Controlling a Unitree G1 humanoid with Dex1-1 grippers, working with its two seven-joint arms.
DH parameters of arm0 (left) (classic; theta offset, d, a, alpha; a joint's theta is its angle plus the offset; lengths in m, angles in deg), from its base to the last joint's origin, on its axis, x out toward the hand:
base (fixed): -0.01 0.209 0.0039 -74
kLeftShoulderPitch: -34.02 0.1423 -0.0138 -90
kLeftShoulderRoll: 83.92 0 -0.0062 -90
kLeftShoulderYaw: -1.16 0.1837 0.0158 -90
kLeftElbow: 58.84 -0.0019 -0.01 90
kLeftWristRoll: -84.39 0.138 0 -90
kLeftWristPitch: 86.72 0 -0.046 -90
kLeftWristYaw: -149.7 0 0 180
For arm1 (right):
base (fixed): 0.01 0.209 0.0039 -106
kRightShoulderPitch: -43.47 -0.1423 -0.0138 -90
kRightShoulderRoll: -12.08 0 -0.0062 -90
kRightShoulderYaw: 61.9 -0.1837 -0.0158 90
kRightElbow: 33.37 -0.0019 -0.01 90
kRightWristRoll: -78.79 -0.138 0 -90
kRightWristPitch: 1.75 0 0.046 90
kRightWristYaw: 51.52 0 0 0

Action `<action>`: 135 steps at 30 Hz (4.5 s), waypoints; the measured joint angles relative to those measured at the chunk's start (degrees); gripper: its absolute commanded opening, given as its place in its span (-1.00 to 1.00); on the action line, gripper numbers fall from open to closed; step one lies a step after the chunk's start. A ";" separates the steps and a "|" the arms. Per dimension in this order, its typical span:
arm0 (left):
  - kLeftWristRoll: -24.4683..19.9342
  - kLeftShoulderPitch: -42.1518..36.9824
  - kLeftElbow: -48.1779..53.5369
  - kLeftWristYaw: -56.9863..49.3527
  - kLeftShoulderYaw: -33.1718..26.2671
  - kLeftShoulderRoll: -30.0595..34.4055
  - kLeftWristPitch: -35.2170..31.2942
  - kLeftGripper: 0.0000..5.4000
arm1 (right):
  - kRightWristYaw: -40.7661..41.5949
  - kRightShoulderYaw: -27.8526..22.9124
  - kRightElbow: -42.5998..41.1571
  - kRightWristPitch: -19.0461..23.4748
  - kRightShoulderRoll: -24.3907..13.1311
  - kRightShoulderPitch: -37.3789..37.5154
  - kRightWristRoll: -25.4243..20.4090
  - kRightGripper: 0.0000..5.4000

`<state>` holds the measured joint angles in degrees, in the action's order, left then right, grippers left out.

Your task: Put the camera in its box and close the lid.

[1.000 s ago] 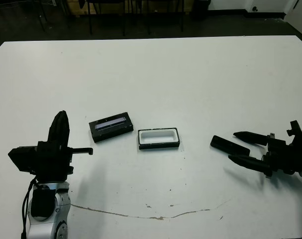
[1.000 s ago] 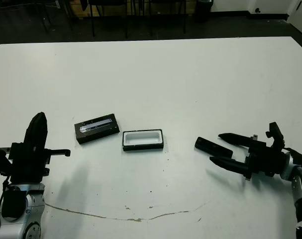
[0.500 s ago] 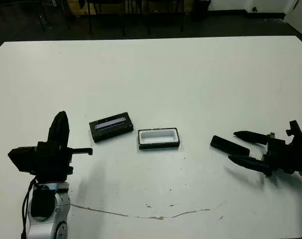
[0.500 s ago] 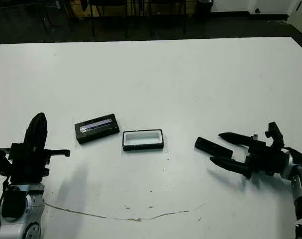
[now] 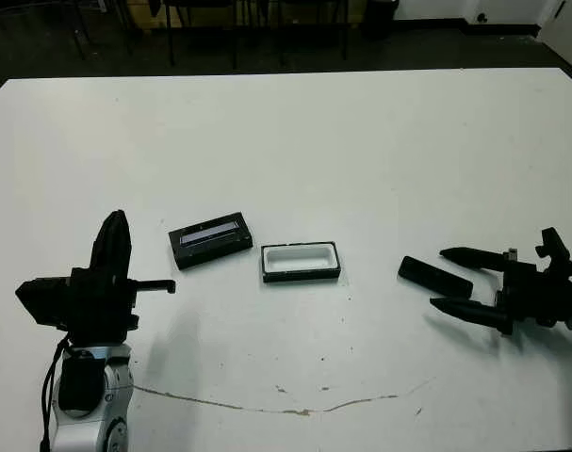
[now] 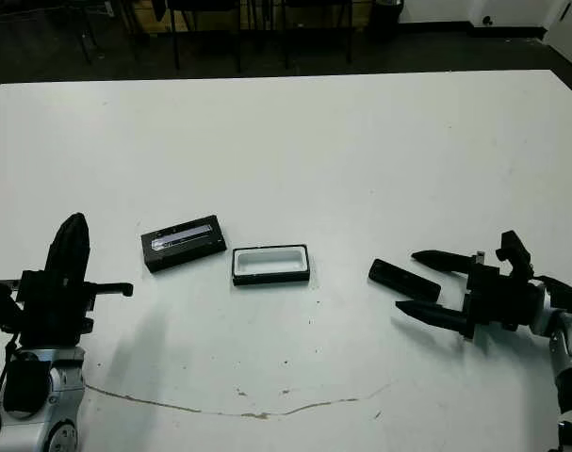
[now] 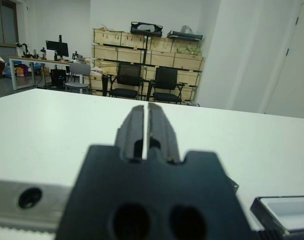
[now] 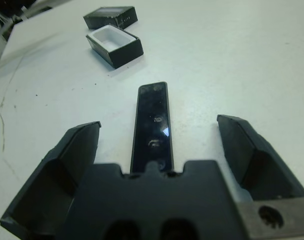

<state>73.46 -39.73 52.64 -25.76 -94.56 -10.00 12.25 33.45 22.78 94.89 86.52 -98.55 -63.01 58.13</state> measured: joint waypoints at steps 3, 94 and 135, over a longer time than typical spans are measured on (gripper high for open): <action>0.10 -0.02 0.00 -0.02 0.00 0.00 0.00 -1.00 | -0.25 0.43 -0.50 -0.32 -0.28 0.00 0.91 1.00; 2.02 0.32 -0.14 -1.02 1.44 -1.34 0.23 -1.00 | -6.34 28.95 -25.64 23.35 7.21 -26.49 11.43 -0.76; 2.75 0.43 -0.24 -1.21 2.14 -1.93 1.16 -1.00 | -9.92 35.55 -28.47 23.51 9.01 -25.95 20.29 -0.76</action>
<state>76.21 -39.30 52.40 -26.97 -92.42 -11.93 13.41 23.53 58.33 66.42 110.03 -89.54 -88.96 78.42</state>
